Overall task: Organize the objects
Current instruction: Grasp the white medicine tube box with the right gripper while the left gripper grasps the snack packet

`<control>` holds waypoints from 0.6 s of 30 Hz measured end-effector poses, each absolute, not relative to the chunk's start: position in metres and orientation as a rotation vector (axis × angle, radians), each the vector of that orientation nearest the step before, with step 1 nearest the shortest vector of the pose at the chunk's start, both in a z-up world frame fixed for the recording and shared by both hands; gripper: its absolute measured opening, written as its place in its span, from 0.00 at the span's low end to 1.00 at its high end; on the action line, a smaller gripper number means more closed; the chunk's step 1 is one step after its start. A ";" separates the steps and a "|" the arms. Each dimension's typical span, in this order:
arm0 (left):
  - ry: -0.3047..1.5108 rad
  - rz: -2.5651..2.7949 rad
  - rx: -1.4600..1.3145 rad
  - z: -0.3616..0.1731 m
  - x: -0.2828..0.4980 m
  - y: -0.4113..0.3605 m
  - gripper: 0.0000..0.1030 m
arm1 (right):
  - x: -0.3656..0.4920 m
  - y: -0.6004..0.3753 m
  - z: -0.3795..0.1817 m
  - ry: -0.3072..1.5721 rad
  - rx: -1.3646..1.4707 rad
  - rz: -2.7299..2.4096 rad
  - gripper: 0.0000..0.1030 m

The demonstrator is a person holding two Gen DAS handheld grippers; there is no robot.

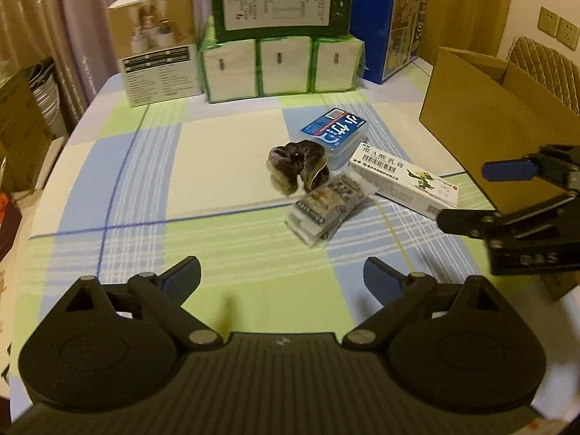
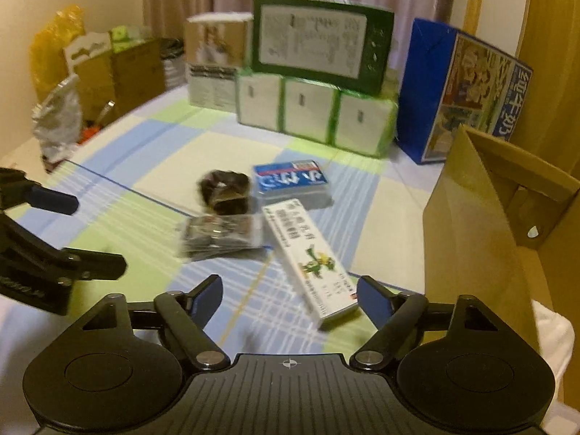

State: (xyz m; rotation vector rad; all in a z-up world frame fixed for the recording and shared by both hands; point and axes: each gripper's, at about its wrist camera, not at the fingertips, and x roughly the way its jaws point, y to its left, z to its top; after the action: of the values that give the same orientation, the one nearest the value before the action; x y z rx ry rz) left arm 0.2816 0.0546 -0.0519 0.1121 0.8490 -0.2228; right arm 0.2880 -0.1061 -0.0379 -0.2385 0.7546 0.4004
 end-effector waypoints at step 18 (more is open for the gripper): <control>0.823 -0.430 0.287 -0.093 0.349 0.017 0.55 | 0.325 -0.108 -0.078 0.821 -0.283 0.346 0.42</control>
State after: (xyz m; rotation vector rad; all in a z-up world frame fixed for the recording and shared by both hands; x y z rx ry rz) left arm 0.3490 0.0172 -0.0930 0.2870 0.8234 -0.4302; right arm 0.3255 -0.1084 -0.0775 -0.2833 0.8207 0.3459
